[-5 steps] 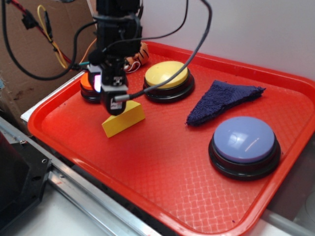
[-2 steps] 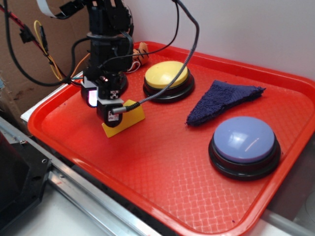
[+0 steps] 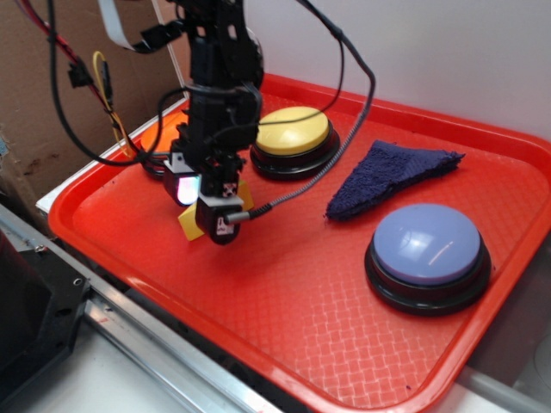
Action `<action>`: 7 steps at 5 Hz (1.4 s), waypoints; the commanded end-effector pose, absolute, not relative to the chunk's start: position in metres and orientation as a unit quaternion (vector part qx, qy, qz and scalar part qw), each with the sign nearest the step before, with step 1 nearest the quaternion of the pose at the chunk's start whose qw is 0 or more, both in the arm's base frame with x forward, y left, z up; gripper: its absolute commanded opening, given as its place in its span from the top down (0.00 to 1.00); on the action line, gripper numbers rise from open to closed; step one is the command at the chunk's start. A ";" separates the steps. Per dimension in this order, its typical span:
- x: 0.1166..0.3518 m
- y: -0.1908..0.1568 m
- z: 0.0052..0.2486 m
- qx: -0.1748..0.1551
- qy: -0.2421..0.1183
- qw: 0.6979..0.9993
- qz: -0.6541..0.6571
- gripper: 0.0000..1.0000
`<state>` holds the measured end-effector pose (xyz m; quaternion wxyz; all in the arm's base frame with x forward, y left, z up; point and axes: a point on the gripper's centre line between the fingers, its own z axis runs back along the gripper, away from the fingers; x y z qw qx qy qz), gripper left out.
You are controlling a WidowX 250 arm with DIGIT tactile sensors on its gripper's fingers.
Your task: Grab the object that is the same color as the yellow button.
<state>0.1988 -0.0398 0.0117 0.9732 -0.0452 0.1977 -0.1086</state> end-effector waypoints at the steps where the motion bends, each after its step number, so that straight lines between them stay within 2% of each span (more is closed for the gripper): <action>1: 0.200 -0.046 0.012 -0.009 0.192 0.978 -0.084 1.00; 2: 0.200 -0.046 0.015 -0.025 0.175 0.980 -0.089 1.00; 3: 0.203 -0.046 0.031 -0.042 0.144 0.985 -0.091 1.00; 4: 0.205 -0.044 0.075 -0.055 0.102 0.988 -0.100 1.00; 5: 0.209 -0.040 0.125 -0.055 0.068 0.988 -0.126 1.00; 6: 0.200 -0.043 0.176 -0.035 0.032 0.988 -0.145 1.00; 7: 0.175 -0.044 0.225 -0.010 0.008 0.995 -0.096 1.00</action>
